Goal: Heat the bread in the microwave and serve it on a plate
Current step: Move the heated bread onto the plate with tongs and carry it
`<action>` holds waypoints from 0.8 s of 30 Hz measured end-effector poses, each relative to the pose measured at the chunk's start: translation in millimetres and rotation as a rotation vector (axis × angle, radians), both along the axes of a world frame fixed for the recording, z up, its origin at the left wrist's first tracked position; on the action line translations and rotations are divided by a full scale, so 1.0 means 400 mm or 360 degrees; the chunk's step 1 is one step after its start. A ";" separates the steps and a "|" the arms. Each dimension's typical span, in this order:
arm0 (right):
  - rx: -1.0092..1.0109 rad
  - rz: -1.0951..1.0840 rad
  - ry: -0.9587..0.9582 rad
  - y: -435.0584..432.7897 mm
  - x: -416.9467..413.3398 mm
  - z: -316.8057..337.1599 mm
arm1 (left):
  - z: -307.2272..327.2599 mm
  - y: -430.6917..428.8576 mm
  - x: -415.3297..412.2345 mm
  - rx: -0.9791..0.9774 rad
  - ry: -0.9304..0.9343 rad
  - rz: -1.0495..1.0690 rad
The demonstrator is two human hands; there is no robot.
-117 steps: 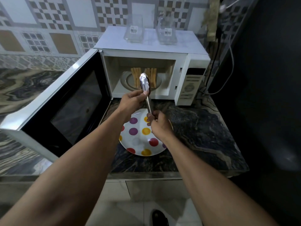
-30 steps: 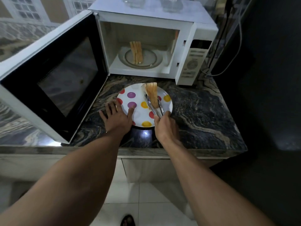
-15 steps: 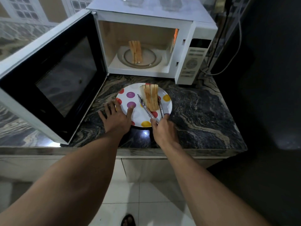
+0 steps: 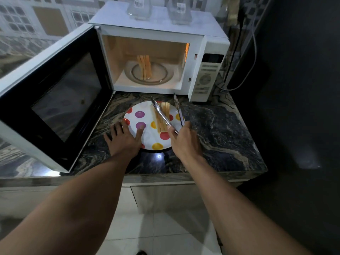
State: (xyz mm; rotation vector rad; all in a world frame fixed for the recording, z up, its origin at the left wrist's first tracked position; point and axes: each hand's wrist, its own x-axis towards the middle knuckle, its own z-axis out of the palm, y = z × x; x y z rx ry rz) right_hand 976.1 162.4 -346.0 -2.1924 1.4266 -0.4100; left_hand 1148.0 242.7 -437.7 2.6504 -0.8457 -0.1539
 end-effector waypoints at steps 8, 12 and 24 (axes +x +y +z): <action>0.0006 0.0004 -0.0068 -0.099 0.162 0.086 | -0.009 -0.010 0.079 0.0053 -0.0002 -0.0177; 0.0036 -0.0028 -0.0018 -0.173 0.287 0.094 | -0.016 -0.030 0.065 -0.0019 -0.0113 -0.0095; 0.0179 -0.0098 -0.0019 -0.337 0.584 0.067 | -0.031 -0.042 0.079 0.0010 -0.0218 -0.0061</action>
